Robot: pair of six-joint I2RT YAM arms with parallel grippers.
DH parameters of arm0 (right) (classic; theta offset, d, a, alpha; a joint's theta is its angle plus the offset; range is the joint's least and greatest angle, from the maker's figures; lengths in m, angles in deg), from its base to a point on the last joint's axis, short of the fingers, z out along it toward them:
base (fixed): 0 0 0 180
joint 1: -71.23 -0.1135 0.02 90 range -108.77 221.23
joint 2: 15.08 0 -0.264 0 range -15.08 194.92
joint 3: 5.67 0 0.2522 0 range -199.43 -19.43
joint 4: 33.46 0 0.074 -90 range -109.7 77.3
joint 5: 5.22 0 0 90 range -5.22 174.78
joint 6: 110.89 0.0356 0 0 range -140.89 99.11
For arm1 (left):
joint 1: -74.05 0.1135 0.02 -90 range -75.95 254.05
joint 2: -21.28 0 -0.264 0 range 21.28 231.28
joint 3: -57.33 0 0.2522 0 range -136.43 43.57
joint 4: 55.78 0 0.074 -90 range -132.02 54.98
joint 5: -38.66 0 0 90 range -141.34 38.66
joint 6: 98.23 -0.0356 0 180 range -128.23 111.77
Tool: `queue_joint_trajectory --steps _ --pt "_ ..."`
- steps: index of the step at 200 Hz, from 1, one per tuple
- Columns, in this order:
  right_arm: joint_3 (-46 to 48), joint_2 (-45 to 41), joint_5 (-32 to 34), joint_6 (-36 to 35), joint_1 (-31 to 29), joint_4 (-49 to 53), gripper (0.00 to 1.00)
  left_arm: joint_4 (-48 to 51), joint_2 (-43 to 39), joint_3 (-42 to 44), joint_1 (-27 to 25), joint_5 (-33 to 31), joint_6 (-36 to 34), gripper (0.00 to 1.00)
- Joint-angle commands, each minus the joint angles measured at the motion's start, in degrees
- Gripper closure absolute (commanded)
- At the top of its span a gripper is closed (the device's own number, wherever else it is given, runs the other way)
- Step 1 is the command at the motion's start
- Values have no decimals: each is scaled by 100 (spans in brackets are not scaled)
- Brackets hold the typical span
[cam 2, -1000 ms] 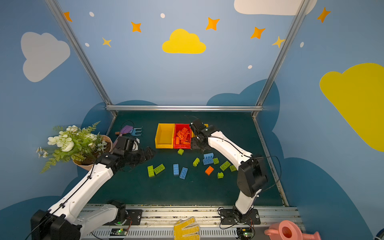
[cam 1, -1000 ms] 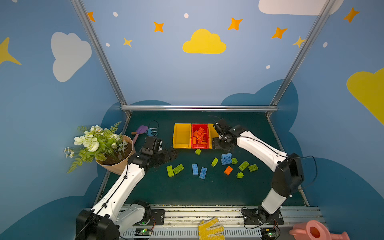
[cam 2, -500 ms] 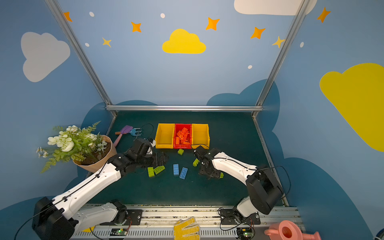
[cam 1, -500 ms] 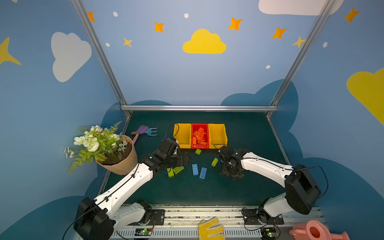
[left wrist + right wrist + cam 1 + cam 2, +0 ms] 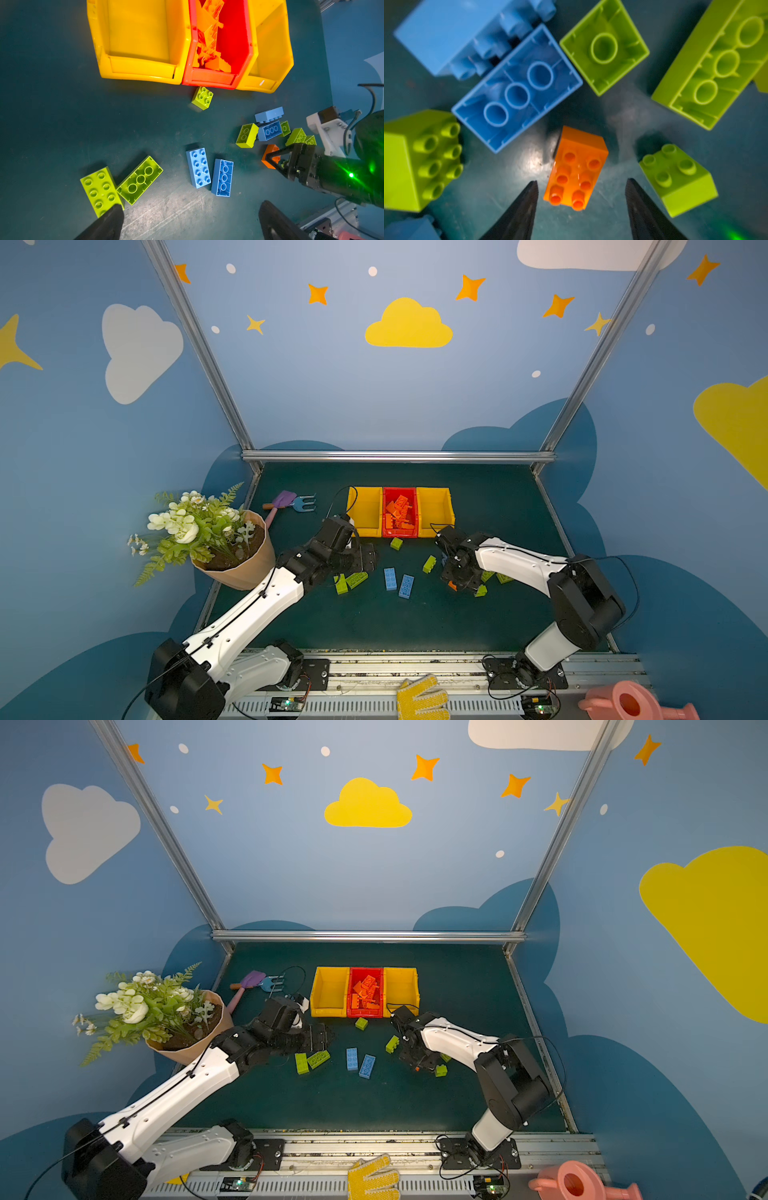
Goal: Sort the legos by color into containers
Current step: 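Close the right gripper on the orange brick and lift it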
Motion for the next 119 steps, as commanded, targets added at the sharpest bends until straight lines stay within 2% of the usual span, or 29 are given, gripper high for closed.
queue_joint_trajectory --steps 1,32,56,90,119 --pt "-100 215 -195 -130 94 -225 42 192 -97 -107 -5 -158 -97 0" --pt "-272 476 -415 -279 156 -197 67 148 -192 -13 4 -282 -118 0" --pt "-320 391 -431 -300 108 30 80 59 -240 51 7 -345 -90 0" --pt "-743 -69 -296 -601 -32 647 82 -94 -172 119 31 -345 -16 0" --pt "-1631 -79 -303 -1092 -46 876 81 -212 -95 146 68 -367 32 0"
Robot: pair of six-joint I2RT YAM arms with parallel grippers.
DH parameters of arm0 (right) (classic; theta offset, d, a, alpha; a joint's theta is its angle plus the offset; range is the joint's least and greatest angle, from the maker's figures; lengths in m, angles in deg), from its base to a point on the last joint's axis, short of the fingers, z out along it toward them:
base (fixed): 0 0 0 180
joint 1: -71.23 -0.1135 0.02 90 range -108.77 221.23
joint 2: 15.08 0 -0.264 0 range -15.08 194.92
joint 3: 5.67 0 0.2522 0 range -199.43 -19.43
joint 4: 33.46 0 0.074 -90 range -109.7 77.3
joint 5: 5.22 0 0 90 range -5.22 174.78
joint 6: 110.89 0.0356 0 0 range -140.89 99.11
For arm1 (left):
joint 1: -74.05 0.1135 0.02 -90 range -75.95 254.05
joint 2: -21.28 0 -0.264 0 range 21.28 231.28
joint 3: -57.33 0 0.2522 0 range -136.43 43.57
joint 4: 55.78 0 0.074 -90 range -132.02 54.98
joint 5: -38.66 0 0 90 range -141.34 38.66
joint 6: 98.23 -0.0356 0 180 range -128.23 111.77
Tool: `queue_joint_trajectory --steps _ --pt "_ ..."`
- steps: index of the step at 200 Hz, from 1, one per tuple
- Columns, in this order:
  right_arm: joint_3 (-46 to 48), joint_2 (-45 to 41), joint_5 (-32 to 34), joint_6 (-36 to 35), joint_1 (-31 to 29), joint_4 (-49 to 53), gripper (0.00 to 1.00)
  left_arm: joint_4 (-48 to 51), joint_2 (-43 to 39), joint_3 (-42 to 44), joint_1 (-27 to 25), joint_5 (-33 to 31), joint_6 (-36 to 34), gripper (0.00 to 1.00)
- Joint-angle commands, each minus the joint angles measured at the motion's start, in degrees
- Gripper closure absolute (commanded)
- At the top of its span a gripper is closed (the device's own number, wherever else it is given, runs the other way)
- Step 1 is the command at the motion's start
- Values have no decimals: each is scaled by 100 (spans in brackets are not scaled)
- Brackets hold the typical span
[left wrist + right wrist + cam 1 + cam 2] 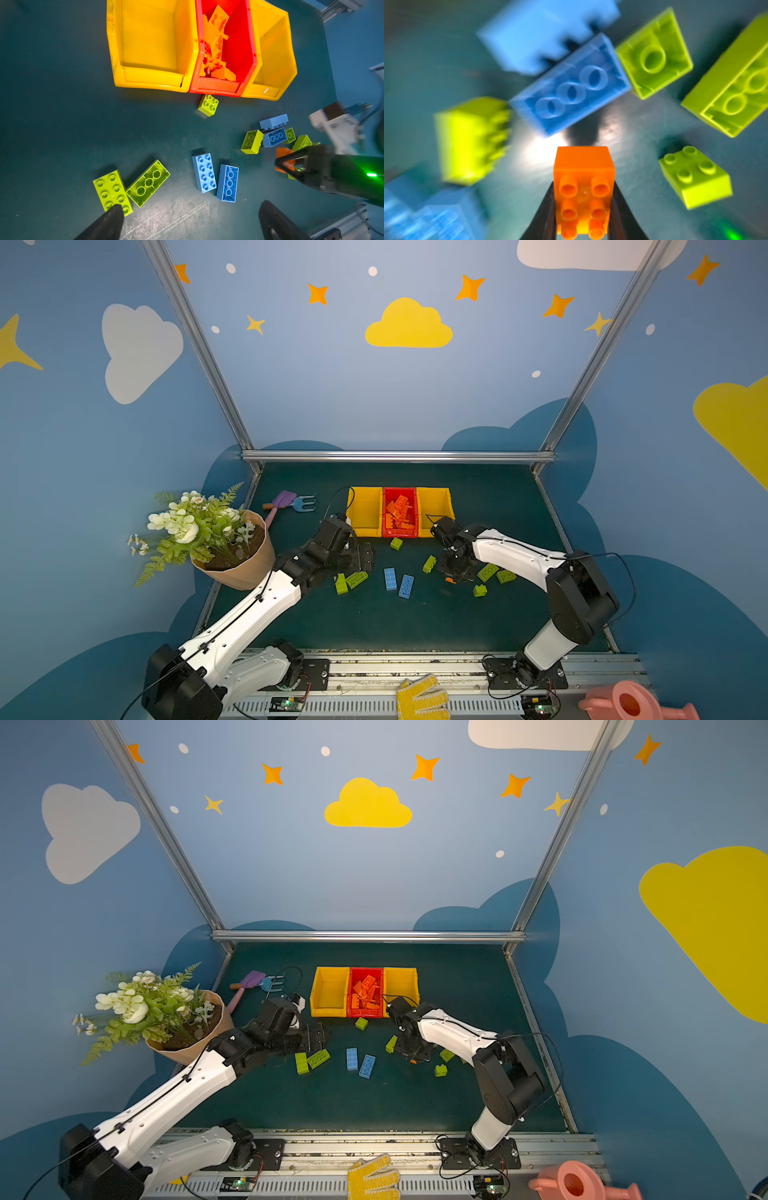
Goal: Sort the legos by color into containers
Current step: 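Close the right gripper on the orange brick and lift it, then carry the orange brick to the red bin and release it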
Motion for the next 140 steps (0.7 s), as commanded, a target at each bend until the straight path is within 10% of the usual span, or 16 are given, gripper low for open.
queue_joint_trajectory --steps 1,140 --pt "-786 -178 68 -507 -23 384 81 -143 60 58 49 -100 47 0" --pt "-5914 3392 -412 -3120 327 248 75 -50 796 -538 816 -349 55 0"
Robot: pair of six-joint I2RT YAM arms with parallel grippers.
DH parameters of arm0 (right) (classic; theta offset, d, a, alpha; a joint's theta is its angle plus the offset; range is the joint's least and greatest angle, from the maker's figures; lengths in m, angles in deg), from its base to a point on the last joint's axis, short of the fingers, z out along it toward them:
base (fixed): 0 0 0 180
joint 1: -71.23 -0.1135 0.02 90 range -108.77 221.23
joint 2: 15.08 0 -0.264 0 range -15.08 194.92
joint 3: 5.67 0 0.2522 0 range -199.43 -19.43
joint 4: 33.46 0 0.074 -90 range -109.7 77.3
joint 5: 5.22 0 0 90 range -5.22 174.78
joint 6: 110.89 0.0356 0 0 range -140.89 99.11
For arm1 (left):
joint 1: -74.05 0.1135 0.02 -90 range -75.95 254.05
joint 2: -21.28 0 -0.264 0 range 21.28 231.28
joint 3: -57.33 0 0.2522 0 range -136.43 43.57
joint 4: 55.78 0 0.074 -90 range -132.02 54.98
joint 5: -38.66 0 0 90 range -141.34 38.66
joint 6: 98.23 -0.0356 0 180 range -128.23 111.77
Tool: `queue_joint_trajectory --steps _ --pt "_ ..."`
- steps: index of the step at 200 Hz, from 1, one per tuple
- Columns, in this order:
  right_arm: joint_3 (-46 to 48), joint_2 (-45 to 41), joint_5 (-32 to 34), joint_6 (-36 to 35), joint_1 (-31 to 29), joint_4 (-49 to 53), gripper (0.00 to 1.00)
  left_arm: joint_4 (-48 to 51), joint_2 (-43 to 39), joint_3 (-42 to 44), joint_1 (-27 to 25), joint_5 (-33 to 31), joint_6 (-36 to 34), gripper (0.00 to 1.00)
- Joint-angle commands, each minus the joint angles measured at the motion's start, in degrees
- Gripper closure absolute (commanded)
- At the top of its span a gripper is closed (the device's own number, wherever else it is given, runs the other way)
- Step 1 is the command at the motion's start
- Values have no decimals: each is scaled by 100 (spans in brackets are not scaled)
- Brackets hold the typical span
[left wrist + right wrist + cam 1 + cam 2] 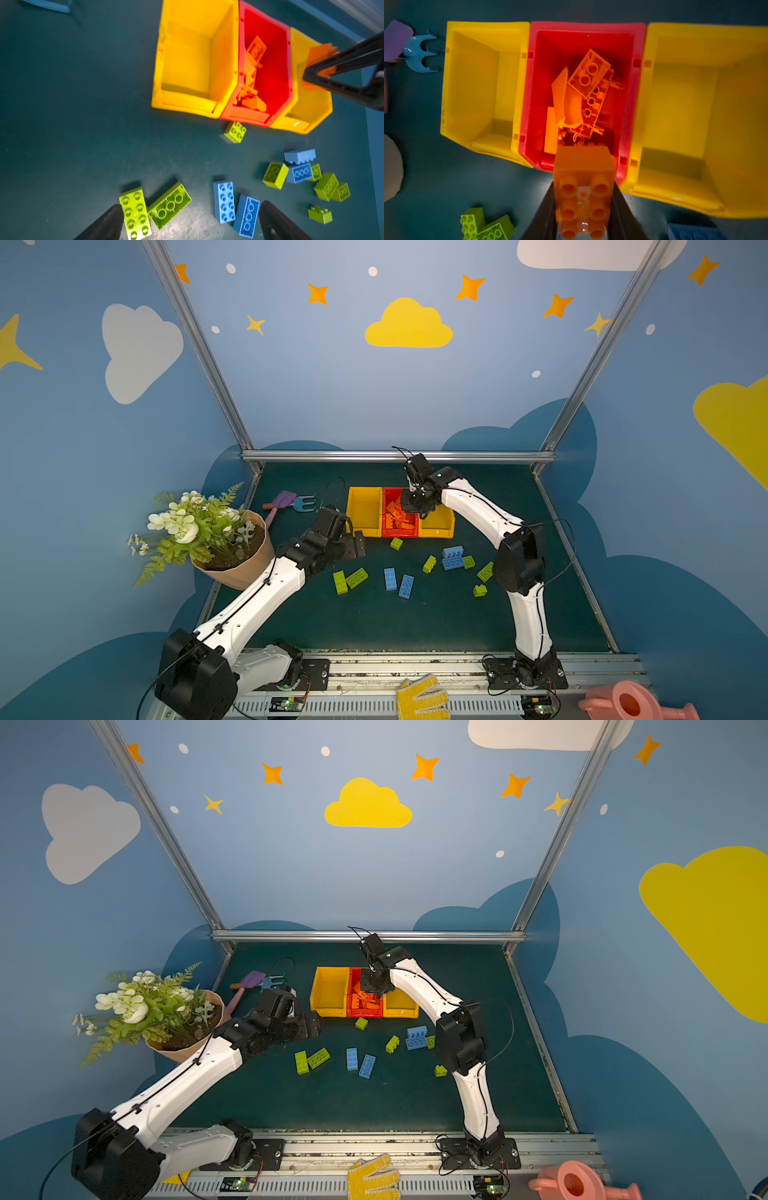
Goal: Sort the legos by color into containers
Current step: 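Carry the orange brick to the red bin and release it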
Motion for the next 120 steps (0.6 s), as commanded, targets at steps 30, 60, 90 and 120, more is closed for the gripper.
queue_joint_trajectory --steps 30,60,90,120 --pt "-1058 791 -276 -530 200 129 55 124 544 -530 213 54 -26 0" --pt "-1438 804 -756 -624 245 262 26 345 890 -953 221 217 -74 0" --pt "-1440 307 -840 -624 235 460 19 361 1067 -1119 207 535 -256 0" --pt "-737 -620 -577 -613 160 690 17 -62 948 -741 195 823 -121 0"
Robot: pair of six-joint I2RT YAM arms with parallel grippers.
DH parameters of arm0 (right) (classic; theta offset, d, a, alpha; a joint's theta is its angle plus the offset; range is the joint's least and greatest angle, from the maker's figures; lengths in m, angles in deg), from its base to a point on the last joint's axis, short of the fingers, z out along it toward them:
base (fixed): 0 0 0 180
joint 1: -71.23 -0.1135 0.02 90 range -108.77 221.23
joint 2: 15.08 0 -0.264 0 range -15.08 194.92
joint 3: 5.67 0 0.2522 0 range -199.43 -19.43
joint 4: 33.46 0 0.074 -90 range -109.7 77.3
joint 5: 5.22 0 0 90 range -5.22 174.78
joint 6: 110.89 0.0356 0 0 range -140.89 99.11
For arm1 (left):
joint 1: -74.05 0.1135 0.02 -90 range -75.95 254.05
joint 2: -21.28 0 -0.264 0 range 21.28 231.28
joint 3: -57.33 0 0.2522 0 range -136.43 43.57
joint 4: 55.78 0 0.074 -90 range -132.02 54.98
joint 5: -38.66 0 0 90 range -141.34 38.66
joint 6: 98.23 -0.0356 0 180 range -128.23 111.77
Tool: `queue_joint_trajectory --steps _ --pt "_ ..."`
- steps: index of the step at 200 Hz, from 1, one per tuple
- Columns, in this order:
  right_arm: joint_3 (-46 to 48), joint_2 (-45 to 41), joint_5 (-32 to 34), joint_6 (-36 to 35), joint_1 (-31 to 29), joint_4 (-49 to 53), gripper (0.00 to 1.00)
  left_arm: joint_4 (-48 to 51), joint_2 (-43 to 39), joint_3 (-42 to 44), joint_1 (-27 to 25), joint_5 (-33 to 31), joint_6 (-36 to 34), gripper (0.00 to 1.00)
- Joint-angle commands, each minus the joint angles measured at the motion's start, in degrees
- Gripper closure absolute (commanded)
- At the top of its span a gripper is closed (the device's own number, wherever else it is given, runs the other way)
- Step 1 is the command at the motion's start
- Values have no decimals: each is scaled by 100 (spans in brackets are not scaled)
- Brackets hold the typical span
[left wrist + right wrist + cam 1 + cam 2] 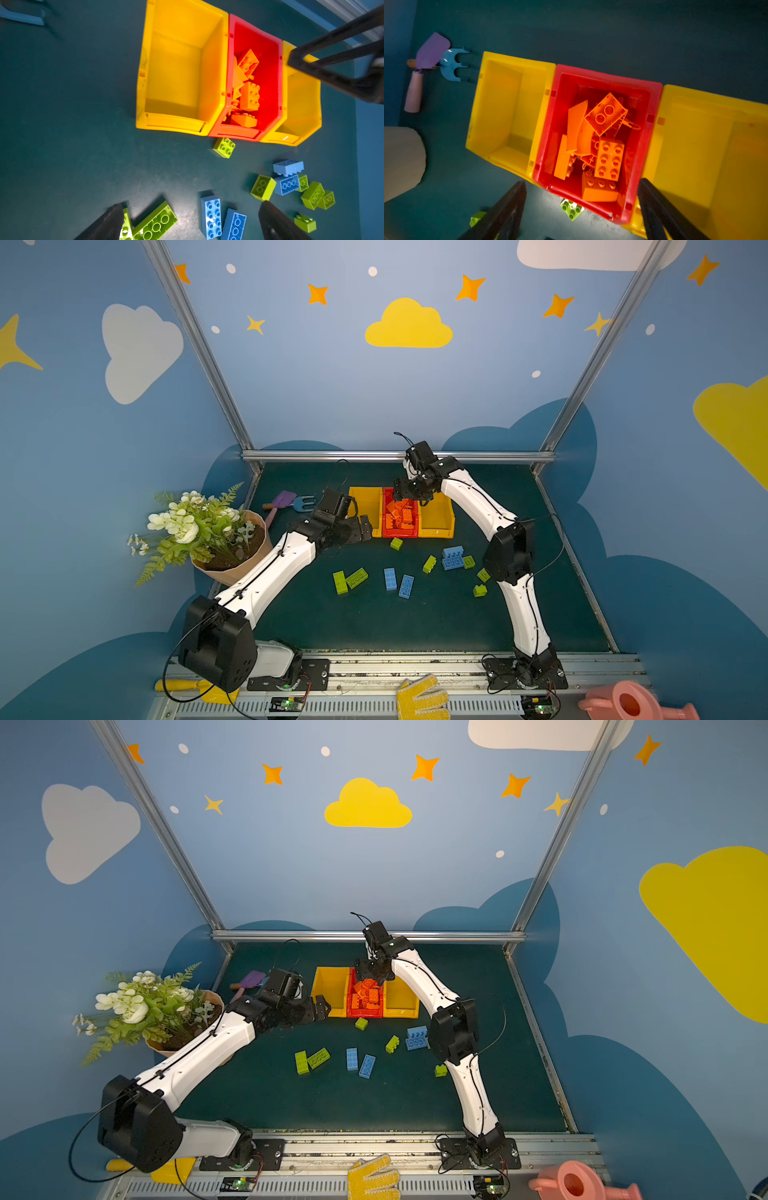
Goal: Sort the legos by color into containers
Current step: 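Carry the orange brick to the red bin and release it, then lower the left gripper onto the green 2x2 brick while the right withdraws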
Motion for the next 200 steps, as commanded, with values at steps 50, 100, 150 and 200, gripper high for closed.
queue_joint_trajectory --steps 50,100,150,200 --pt "3877 -3525 559 688 -180 -424 7 -393 -156 594 -342 583 48 0" --pt "6061 -5392 756 1345 -106 -514 7 -450 133 561 -954 219 -62 0" --pt "6462 -6547 748 1110 319 207 7 -1044 969 302 -1442 -570 -292 0" --pt "6348 -6922 482 864 816 672 7 -1817 2015 3 -1548 -1160 -806 6"
